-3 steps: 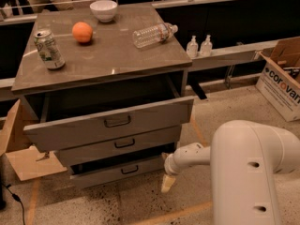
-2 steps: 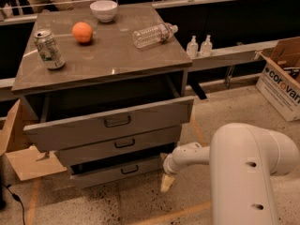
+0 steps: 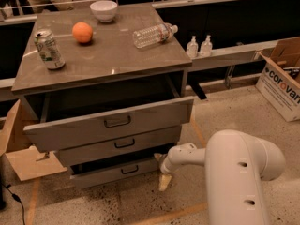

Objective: Open bottom drawer

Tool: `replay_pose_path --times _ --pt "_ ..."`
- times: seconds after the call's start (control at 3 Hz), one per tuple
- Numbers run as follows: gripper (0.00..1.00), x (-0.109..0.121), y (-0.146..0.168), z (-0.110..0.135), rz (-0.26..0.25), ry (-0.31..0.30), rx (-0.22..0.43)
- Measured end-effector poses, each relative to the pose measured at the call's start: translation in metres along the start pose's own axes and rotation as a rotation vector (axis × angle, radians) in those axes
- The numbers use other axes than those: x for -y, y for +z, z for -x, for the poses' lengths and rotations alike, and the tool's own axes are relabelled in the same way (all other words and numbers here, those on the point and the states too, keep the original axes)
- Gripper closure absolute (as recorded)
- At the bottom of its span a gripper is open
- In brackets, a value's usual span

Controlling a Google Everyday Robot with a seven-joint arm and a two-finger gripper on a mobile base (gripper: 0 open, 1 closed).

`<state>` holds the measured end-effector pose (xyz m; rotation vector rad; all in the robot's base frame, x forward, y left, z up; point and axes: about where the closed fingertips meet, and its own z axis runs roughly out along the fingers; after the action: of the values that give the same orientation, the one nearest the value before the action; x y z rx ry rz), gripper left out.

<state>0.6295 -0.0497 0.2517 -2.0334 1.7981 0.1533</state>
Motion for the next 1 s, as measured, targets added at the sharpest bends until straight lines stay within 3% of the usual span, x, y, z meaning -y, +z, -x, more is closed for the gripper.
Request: replay_pose_path --times 0.67,1.0 --pt "0.0 0.019 0.038 -0.002 -0.024 -0.115 -0.011" --pt "0.0 0.025 0.058 -0.011 -0.022 -0.125 -0.038"
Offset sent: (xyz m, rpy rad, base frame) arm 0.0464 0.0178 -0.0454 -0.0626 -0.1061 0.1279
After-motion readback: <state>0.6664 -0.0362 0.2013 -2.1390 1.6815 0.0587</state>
